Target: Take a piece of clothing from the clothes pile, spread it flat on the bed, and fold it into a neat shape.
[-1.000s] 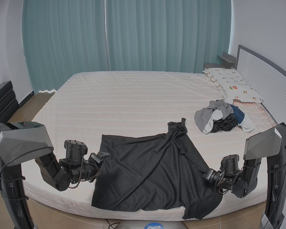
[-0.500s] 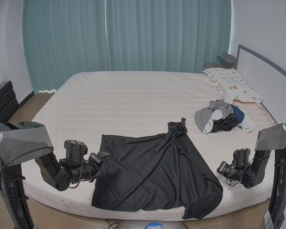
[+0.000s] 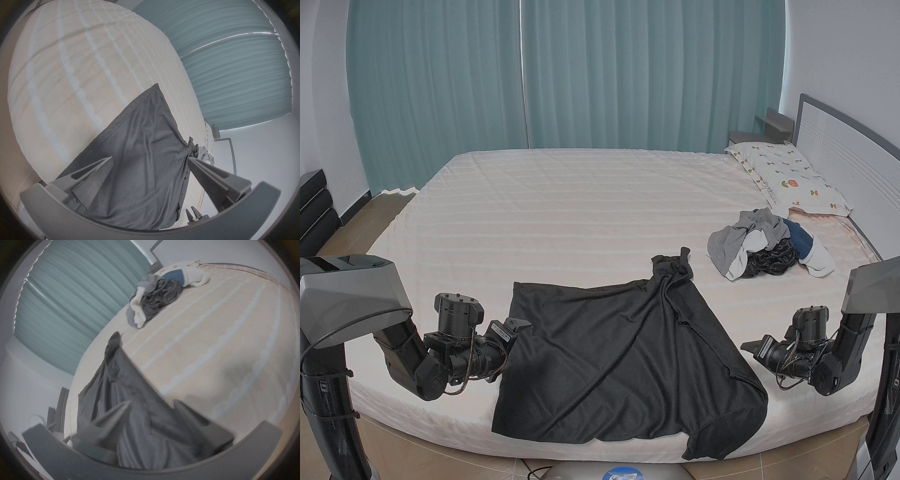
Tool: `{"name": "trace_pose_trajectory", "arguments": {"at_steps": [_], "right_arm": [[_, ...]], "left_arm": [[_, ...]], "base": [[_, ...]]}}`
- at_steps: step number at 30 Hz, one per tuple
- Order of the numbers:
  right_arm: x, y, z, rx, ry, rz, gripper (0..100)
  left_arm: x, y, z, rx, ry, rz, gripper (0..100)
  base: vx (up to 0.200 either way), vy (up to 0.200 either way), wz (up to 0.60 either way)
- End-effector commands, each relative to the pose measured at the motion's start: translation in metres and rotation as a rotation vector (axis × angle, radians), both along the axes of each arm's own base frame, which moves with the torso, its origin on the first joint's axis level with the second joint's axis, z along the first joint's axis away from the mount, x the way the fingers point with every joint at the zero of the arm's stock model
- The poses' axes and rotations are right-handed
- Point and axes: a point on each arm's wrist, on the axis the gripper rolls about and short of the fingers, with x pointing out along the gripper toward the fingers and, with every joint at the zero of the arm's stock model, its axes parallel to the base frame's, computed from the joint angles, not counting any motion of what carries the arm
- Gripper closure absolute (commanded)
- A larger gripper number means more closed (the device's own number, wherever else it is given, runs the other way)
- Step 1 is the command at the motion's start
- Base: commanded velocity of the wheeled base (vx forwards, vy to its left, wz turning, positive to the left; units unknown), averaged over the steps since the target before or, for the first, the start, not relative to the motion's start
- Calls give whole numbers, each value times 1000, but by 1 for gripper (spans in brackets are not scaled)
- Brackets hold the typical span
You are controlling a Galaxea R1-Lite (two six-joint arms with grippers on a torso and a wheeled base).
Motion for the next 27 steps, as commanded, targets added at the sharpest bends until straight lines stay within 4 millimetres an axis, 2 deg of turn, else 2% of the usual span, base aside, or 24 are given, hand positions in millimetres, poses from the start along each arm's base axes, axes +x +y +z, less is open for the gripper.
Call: {"name": "trace_pose_trajectory", "arguments": {"at_steps": [1,7,12,19,26,27], "right_arm": [[-16,34,3,0,30,111,0],[-23,49,-2,18,64,145,0],[-22,49,-16,2,96,134,0],[-18,50,-23,-6,104,122,0],[-7,47,-29,-29,77,33,0],[-6,47,-29,-32,75,27,100]], "left_arm": [[0,0,0,0,1,1,0],[0,0,-1,0,1,1,0],[0,0,0,0,-1,-1,0],[0,0,0,1,1,-1,0],[0,-1,-1,2,2,-3,0],[-1,-1,-1,2,4,-3,0]], "base": [[0,0,0],[0,0,0],[0,0,0],[0,0,0],[0,0,0],[0,0,0]]}}
